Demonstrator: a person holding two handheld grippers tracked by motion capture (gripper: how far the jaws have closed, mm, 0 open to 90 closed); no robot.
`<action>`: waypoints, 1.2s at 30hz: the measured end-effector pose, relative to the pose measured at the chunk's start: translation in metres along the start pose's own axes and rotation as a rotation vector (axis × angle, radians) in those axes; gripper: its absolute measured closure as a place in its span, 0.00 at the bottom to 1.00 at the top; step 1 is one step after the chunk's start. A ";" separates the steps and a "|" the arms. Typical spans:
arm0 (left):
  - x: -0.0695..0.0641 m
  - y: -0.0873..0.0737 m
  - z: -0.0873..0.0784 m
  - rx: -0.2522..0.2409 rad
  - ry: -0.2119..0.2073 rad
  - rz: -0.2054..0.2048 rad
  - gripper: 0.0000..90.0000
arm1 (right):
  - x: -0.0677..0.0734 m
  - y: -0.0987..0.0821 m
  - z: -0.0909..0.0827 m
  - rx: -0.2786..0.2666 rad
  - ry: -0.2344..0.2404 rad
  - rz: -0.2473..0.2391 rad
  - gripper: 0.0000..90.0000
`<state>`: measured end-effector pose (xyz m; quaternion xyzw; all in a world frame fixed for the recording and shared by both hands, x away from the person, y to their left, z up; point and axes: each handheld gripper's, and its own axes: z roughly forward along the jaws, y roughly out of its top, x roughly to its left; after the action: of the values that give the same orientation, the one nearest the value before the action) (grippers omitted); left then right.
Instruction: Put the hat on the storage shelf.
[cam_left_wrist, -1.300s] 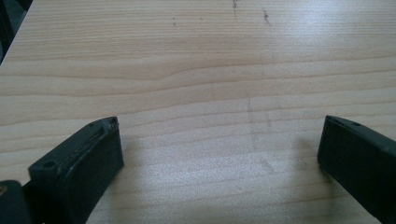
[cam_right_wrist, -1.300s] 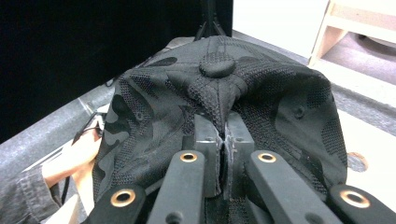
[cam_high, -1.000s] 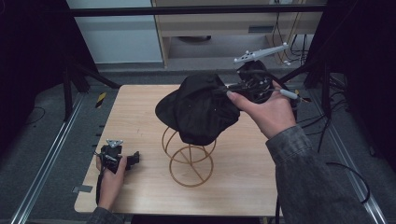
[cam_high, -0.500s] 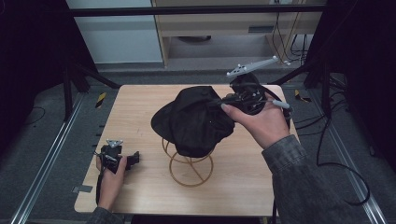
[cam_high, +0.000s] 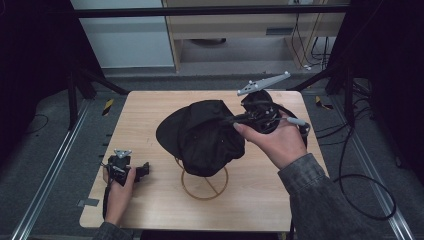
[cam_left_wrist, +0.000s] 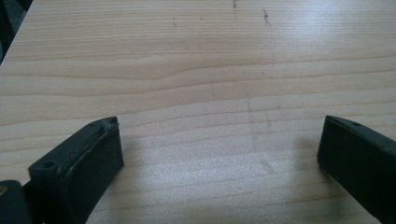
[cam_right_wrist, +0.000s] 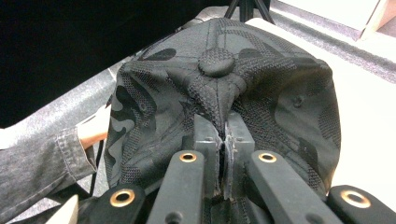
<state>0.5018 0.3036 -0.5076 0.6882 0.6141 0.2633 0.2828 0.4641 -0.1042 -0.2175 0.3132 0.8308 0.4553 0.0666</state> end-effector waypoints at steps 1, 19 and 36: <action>0.000 0.000 0.000 0.000 0.000 0.000 0.00 | 0.001 0.001 -0.001 0.001 -0.002 -0.001 0.96; 0.000 0.000 0.000 0.000 0.000 0.000 0.00 | 0.013 -0.003 0.014 0.082 -0.022 -0.030 0.96; 0.000 0.000 0.000 0.000 0.000 0.000 0.00 | 0.019 -0.005 0.025 0.109 -0.054 -0.062 0.96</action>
<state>0.5018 0.3036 -0.5075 0.6882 0.6141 0.2633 0.2828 0.4573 -0.0773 -0.2324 0.3029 0.8614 0.3986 0.0860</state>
